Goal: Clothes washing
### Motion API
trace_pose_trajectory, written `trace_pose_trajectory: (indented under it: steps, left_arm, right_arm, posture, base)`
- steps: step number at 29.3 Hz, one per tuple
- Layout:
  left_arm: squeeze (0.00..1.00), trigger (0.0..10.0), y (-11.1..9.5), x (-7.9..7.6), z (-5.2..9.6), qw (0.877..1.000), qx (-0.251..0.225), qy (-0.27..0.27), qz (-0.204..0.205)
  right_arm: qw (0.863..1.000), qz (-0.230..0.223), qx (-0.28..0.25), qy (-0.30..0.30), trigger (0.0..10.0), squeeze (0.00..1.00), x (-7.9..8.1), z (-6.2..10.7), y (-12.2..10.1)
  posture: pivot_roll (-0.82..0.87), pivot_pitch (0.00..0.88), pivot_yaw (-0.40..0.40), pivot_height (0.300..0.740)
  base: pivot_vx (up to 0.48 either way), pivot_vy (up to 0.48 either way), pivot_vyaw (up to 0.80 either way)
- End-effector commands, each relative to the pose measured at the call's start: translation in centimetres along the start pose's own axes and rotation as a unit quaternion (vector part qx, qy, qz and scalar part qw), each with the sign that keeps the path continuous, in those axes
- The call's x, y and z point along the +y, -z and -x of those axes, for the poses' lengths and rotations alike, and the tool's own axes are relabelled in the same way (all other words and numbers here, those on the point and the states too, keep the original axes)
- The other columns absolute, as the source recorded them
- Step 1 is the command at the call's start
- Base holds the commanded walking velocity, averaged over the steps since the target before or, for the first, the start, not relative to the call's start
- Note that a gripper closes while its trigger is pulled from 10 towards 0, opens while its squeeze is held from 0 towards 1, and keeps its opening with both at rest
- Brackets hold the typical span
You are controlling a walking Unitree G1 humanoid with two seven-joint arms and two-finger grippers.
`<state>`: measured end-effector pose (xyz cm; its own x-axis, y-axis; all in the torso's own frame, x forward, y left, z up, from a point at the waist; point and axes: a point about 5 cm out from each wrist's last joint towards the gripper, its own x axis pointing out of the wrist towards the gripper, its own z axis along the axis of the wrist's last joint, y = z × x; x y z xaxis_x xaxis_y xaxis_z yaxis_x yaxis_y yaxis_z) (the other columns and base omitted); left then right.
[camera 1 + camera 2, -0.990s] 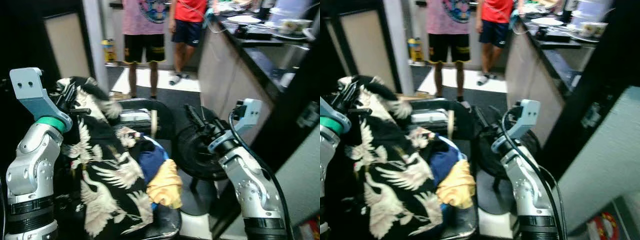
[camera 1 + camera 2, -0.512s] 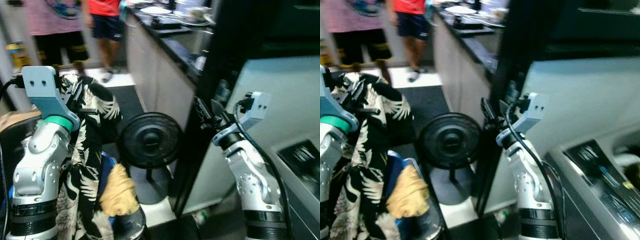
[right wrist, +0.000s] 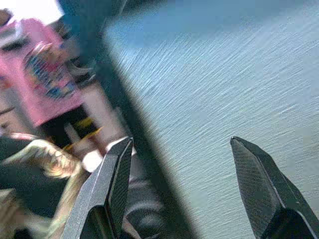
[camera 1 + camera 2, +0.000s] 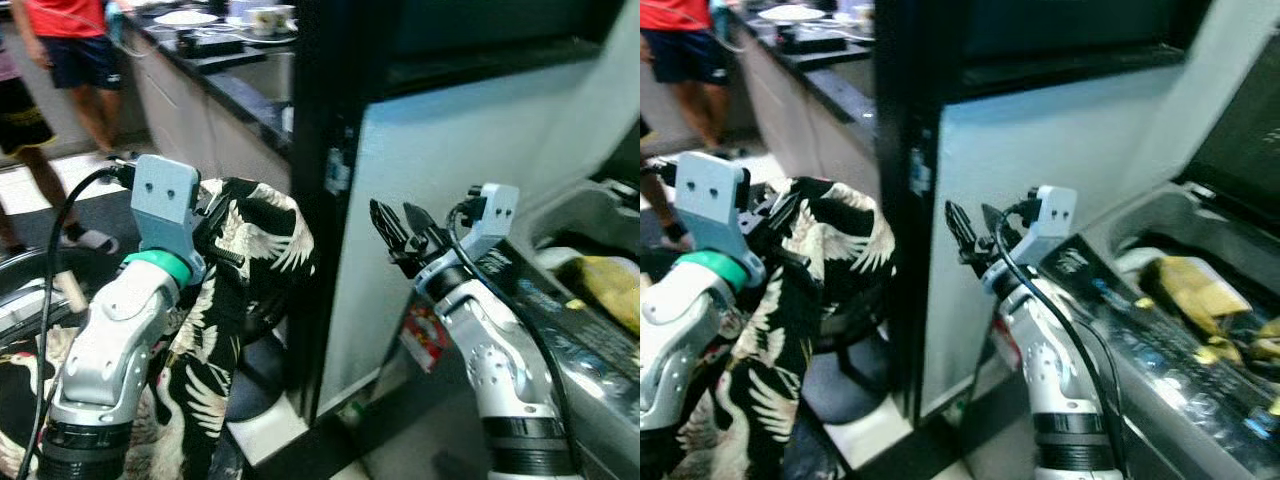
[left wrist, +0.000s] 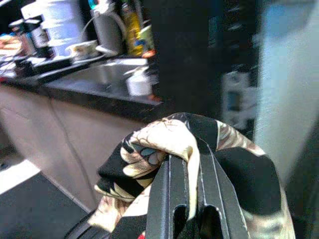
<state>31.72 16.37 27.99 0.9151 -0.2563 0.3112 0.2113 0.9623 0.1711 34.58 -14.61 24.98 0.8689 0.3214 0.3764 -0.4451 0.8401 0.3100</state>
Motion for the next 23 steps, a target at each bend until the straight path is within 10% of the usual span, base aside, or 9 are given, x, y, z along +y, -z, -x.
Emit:
trace_pose_trajectory:
  steps: [1, 13, 23]
  left_arm:
    - [0.00, 10.0, -0.2, 0.0, 0.1, 1.000, -0.006, -0.005, -0.004]
    - [0.00, 10.0, -0.5, 0.6, 0.0, 1.000, -0.009, -0.023, -0.006]
    - [0.00, 10.0, -0.3, 1.5, 0.1, 0.998, 0.006, -0.059, 0.026]
  right_arm:
    - [1.000, -0.011, -0.005, 0.010, 10.0, 0.00, -0.2, 0.1, -0.1]
    - [0.992, -0.006, -0.099, 0.080, 10.0, 0.00, -0.9, -1.4, -4.2]
    - [0.995, 0.039, -0.067, 0.057, 10.0, 0.00, 0.2, -1.9, -3.3]
  posture:
    - [0.01, 0.029, 0.010, 0.740]
    - [0.01, 0.047, 0.013, 0.740]
    - [0.02, 0.052, 0.006, 0.740]
  base:
    - [0.000, 0.000, -0.80]
    - [0.000, 0.000, -0.80]
    - [0.000, 0.000, -0.80]
